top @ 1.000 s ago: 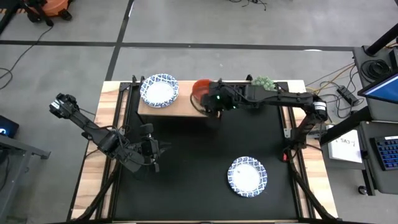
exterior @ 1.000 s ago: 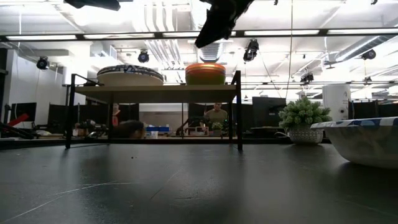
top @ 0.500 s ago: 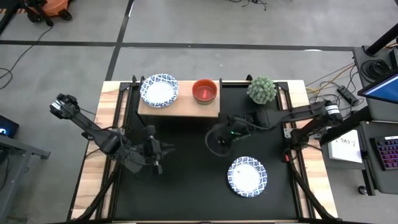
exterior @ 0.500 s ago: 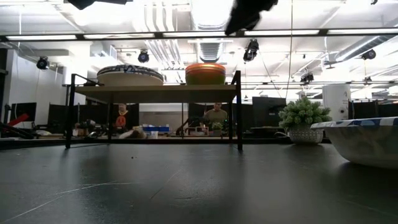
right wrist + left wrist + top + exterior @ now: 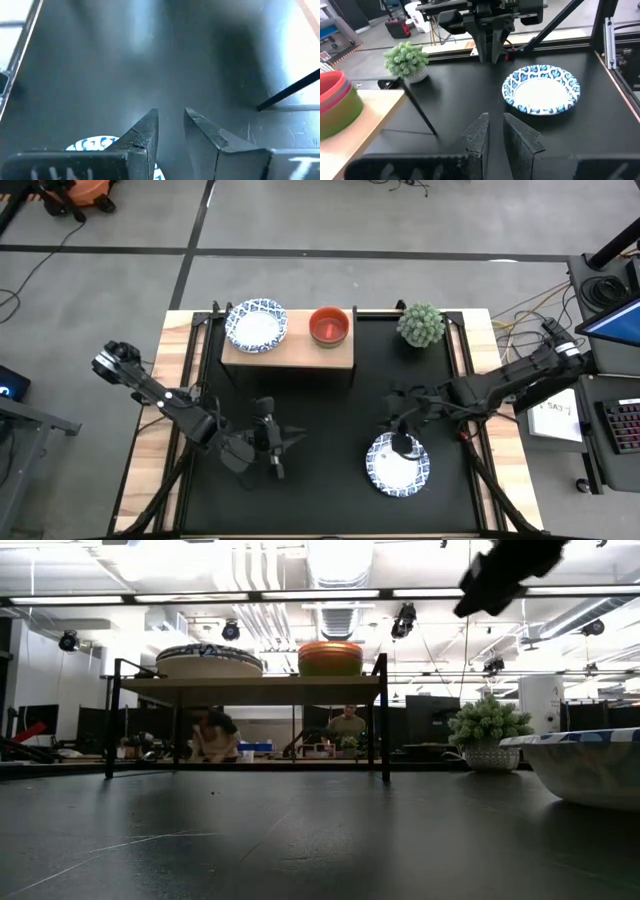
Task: Place and stack bowls onto a shelf
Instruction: Stack the white bowl on top of the other white bowl on the shelf
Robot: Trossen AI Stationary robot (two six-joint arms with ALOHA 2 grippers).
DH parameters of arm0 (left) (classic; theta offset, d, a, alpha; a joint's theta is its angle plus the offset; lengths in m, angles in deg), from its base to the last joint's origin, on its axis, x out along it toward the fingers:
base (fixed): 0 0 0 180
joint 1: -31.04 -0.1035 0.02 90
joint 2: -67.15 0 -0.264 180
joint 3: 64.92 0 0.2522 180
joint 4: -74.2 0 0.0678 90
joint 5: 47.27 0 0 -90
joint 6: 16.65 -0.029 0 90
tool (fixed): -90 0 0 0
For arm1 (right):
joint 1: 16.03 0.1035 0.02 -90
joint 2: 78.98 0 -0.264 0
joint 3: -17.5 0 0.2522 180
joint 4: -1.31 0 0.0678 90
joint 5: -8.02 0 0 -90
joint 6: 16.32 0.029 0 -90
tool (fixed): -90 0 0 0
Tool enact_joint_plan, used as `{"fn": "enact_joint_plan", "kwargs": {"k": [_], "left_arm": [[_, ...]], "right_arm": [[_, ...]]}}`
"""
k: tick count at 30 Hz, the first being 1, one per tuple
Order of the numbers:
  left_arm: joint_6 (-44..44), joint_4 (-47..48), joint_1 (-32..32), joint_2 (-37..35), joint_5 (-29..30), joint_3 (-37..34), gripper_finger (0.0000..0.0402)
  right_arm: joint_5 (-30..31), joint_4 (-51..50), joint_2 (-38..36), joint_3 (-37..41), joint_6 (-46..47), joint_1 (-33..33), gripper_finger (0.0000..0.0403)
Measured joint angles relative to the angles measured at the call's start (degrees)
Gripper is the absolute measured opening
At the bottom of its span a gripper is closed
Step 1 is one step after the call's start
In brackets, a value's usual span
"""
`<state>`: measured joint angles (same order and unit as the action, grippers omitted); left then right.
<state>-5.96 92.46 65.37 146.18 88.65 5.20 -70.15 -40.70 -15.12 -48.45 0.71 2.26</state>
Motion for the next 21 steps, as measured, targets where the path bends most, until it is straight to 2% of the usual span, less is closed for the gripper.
{"fn": "enact_joint_plan", "kwargs": {"k": [6, 14, 21], "left_arm": [[-0.5, -1.7, -2.7, 6.9, 0.0, 5.1, 0.0037], [0.2, -3.0, -6.8, 16.7, -3.0, 12.2, 0.008], [0.0, -3.0, -8.6, 26.0, -3.1, 19.4, 0.0124]], "right_arm": [[5.3, 10.6, -7.6, 8.8, -3.2, 2.4, 0.0077], [5.2, 27.4, -14.9, 15.8, -15.5, 2.5, 0.0084], [1.6, 38.1, -16.8, 20.7, -23.2, 2.6, 0.0082]]}}
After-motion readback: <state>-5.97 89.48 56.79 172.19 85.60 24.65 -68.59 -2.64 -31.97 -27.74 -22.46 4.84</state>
